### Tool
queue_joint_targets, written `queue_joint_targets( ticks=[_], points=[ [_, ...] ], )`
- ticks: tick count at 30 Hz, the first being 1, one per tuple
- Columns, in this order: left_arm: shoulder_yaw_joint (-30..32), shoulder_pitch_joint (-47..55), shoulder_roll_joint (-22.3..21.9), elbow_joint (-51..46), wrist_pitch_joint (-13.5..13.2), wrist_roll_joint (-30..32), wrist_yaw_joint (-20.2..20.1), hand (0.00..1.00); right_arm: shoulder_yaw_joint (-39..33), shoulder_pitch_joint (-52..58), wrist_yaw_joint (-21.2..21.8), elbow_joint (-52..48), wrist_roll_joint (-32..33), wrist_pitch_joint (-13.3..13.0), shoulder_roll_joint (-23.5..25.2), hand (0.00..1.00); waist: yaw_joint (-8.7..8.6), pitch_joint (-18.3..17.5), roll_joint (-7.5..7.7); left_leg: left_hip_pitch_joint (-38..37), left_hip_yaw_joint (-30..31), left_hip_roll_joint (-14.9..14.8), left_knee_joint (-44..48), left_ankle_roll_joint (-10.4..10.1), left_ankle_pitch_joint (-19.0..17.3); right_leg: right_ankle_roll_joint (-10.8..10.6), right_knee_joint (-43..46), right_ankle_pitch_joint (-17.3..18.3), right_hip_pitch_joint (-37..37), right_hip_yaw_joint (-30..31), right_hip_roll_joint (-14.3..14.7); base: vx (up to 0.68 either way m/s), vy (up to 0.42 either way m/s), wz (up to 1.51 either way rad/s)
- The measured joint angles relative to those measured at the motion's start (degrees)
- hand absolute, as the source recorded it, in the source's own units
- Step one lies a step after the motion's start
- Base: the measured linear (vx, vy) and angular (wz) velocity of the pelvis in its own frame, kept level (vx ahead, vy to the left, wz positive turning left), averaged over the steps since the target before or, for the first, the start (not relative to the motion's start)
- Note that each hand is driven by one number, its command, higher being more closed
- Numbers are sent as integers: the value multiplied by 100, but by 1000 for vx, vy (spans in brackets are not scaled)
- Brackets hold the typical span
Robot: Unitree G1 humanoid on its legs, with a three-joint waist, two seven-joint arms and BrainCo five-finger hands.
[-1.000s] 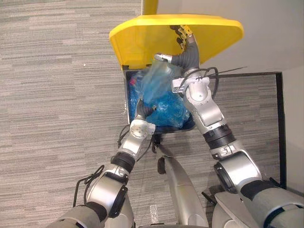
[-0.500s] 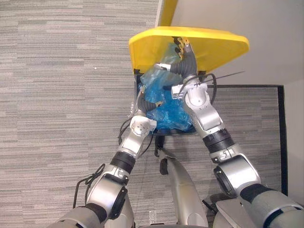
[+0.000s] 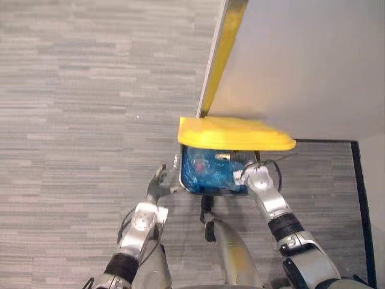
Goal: Gather rubbish on tea table into small bin, then transfer packed bag to large trash can.
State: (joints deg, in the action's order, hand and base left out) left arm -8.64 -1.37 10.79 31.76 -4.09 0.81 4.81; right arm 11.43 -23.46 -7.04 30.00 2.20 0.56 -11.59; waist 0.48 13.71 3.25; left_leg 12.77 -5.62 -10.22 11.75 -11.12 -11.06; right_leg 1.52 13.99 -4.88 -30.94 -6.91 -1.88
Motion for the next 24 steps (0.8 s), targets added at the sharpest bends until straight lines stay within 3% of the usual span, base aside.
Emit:
queue_joint_targets(
  ticks=[6,11,13,15,16,18,20,22,23,24],
  points=[
    [769,308,-82,1666,125,76,-158,0,5,243,178,329,-18,-5,14,0,-10,-197,-45,-555,-1,135,-325,42,72,-90,82,61,226,118,2,29,14,-15],
    [931,310,-235,2060,192,130,-170,0,-7,724,199,536,-237,-65,12,0,-76,-147,14,-1293,-24,375,-251,208,-69,-303,430,237,747,320,-141,-35,72,-15],
    [950,272,-243,2143,195,138,-168,0,-21,1249,200,652,-379,-144,17,0,-139,-144,74,-1262,-85,540,248,364,-276,-530,301,172,933,461,-253,-189,122,-19],
    [979,270,-271,2182,195,142,-166,0,-49,1557,206,716,-453,-157,5,0,-142,-156,-15,-1052,-180,446,516,483,-313,-982,-17,183,1033,485,-270,-203,121,-40],
    [994,271,-288,2208,197,142,-155,0,-66,1671,217,888,-460,-170,76,0,-129,-70,-121,-993,-333,374,542,524,-306,-673,841,457,733,419,-331,-227,66,-44],
    [994,269,-249,2351,241,144,-135,0,-336,1961,238,1497,-584,-164,283,0,-184,-91,-121,-1004,-377,321,460,547,-181,-365,2629,977,575,346,-416,-206,50,-21],
    [1007,329,-301,2338,258,133,-109,0,-693,2258,230,1912,-735,-149,432,0,-176,-173,-87,-1097,-427,255,283,493,-40,-374,3176,1256,904,244,-573,-57,-66,-18],
    [1046,342,-321,2353,279,132,-104,0,-1037,2433,201,2153,-795,-149,557,0,-118,-320,35,-1082,-552,246,126,402,106,-574,2769,1494,1188,221,-667,-69,-133,-44],
    [1164,324,-456,2437,333,130,-103,0,-1225,2433,152,2349,-843,-161,511,0,-135,-434,-94,-1101,-627,225,-290,357,330,-587,2095,1493,1356,201,-430,-86,-108,-45],
    [1168,309,-623,2462,326,130,-93,0,-1418,2505,95,2553,-842,-146,481,0,-152,-620,-166,-1082,-605,215,-641,467,481,-578,1124,1498,1652,286,-261,-66,-96,-46]
  ],
)
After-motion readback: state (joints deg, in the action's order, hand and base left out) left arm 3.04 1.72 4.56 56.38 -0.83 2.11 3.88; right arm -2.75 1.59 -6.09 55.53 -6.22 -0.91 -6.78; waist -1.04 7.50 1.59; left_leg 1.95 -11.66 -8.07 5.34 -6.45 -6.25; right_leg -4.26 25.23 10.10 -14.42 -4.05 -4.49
